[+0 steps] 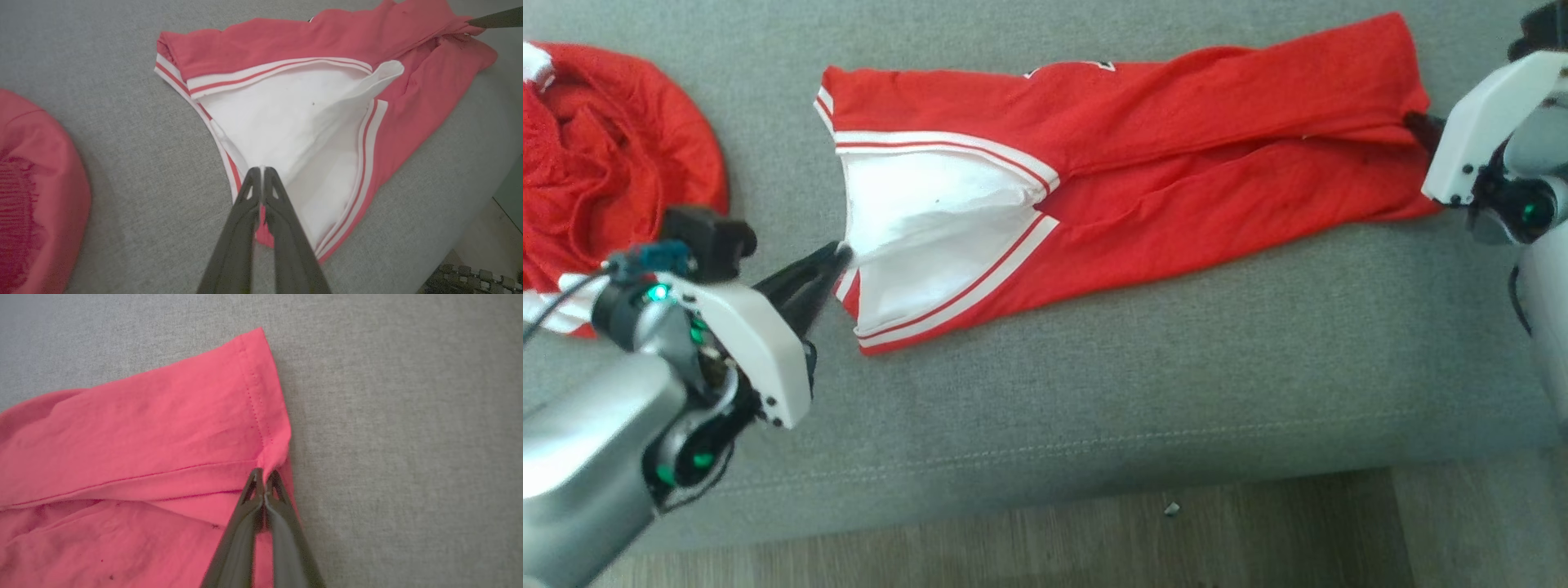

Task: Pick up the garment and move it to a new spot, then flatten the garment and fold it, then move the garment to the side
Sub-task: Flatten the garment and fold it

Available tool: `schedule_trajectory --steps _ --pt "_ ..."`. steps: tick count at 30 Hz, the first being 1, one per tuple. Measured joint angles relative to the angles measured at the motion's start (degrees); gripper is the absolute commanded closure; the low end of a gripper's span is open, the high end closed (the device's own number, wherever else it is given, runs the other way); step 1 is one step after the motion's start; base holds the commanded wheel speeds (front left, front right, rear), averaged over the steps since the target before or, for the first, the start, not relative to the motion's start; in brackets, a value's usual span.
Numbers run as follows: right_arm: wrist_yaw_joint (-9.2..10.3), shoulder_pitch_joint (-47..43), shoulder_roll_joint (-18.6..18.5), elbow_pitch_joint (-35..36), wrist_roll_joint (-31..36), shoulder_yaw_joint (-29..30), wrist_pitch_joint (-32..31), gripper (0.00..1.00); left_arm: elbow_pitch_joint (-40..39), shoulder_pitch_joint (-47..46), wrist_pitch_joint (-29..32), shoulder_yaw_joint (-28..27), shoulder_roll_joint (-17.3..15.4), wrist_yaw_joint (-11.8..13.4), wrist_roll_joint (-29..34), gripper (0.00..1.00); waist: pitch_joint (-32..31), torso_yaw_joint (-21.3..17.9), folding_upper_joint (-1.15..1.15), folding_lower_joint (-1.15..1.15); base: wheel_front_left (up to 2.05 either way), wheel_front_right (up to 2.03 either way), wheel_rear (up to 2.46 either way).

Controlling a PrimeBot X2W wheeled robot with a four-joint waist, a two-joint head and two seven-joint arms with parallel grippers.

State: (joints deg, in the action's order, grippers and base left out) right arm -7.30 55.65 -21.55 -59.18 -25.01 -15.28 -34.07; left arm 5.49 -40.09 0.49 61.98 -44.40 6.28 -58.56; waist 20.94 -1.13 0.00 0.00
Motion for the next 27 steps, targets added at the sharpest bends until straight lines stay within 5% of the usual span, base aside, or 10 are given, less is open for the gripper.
schedule_trajectory --steps 1,7,14,20,27 --pt "0.00 -0.47 0.01 0.10 -0.30 0.09 0.53 0.00 0.55 0.56 -0.57 0.02 0.46 0.41 0.00 0.00 -0.31 -0.10 0.00 0.00 0.00 0.00 0.00" --pt "0.00 -3.93 0.03 3.91 -1.18 0.37 7.82 0.00 2.36 4.47 -6.70 -0.13 2.56 4.77 1.53 0.00 -3.09 -0.41 0.00 0.00 0.00 0.00 0.00" --pt "0.00 -15.14 0.59 11.46 -3.11 6.17 21.11 0.00 -0.53 13.75 -14.75 -7.05 8.03 17.07 5.52 0.00 -7.89 0.51 0.00 0.00 0.00 0.00 0.00" --pt "0.01 -27.36 4.09 13.67 -2.23 15.81 28.24 0.00 -9.43 26.00 -14.79 -18.78 16.47 26.81 25.94 0.00 -10.11 3.39 0.00 0.00 0.00 0.00 0.00" --pt "0.01 -27.80 6.00 12.32 5.60 26.81 30.82 0.00 -11.99 36.38 -14.79 -21.96 23.37 27.28 40.51 0.00 -11.74 7.63 0.00 0.00 0.00 0.00 0.00"
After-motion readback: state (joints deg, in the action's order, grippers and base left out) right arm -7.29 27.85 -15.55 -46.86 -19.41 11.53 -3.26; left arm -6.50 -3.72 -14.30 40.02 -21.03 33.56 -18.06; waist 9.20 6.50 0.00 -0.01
